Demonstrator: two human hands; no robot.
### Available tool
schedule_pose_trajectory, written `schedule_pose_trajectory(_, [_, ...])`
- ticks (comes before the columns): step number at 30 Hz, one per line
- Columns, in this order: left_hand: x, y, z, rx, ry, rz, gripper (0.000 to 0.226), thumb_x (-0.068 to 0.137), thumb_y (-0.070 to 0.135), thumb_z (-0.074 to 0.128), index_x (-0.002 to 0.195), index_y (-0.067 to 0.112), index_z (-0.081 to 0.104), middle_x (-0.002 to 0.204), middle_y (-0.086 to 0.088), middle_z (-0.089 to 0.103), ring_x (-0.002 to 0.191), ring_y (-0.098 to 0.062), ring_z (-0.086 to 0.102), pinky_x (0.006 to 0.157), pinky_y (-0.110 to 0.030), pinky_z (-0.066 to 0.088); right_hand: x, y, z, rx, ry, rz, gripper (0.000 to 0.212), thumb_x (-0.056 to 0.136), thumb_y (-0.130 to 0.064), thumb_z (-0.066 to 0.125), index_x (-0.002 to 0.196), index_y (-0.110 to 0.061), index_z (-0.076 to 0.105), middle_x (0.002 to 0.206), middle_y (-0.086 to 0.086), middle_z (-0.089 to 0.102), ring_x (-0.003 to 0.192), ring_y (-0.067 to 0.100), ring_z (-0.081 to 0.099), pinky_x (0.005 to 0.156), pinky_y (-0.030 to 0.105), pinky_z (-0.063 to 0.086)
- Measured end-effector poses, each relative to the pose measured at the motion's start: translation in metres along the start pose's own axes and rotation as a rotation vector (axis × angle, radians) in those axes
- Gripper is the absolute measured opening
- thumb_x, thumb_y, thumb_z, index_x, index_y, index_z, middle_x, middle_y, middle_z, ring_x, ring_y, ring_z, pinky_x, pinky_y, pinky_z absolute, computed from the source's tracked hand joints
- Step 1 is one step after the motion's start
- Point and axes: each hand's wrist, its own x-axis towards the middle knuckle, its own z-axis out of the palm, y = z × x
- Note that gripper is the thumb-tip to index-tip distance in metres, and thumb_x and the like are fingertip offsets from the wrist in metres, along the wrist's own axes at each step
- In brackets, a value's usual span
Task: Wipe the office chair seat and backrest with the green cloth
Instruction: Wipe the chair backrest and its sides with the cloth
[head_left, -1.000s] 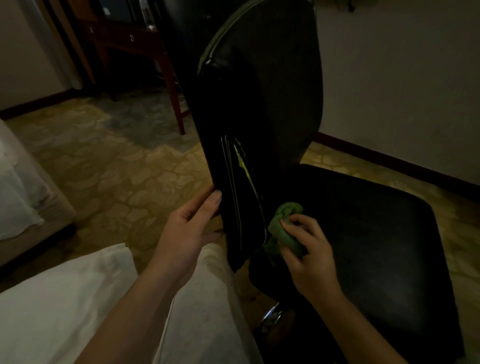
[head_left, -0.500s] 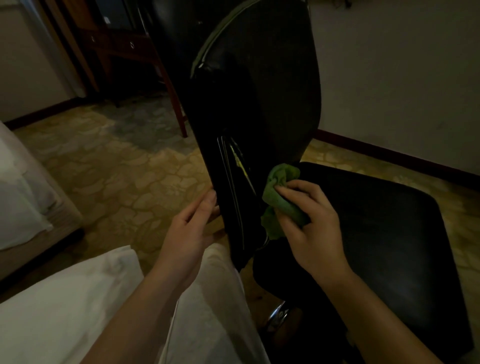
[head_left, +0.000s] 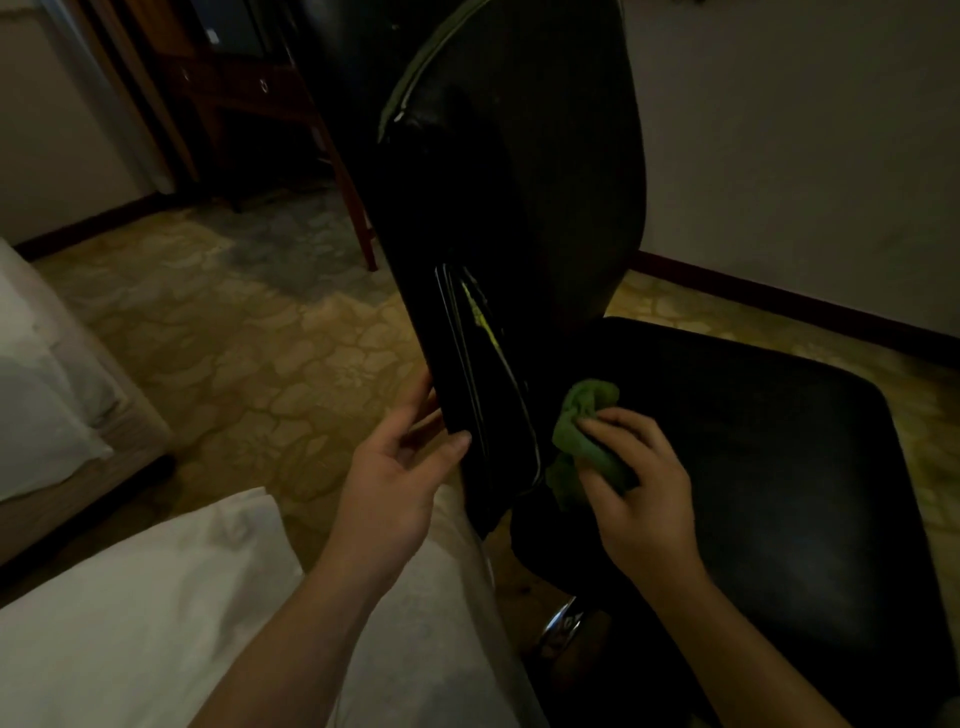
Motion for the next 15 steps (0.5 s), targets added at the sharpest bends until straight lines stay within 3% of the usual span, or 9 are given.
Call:
schedule_pose_trajectory(5, [0.0,0.001,0.011,-0.01,0.101,0.017,0.056,0.094,0.0,0.06,0.138,0.033,0.052,0.126,0.012,0.07,0.12,-0.012,0.064,0.107,-0.049,0.048,0.032,-0.044,0.0,0.071,-0.006,-0.149,0.043,0.085,0.003,0.068,0.121,-0.021,0.065,0.129,-0.001,0.052,0.118,0.002,0.053,0.091,0.014,0.049])
schedule_pose_trajectory(10, [0.001,0.001,0.013,-0.026,0.112,0.01,0.053,0.095,0.0,0.059,0.133,0.037,0.053,0.125,0.011,0.07,0.12,-0.013,0.064,0.107,-0.049,0.048,0.035,-0.044,0.008,0.117,-0.033,-0.145,0.04,0.087,0.002,0.066,0.12,-0.02,0.067,0.129,0.0,0.05,0.119,0.011,0.055,0.094,0.024,0.053])
schedule_pose_trajectory(15, [0.002,-0.002,0.013,-0.003,0.139,0.014,0.053,0.094,0.0,0.06,0.127,0.042,0.055,0.122,0.016,0.071,0.119,-0.014,0.065,0.107,-0.049,0.048,0.024,-0.02,0.01,0.067,-0.028,-0.131,0.04,0.085,0.005,0.066,0.12,-0.015,0.067,0.129,0.0,0.049,0.12,0.009,0.052,0.094,0.017,0.049])
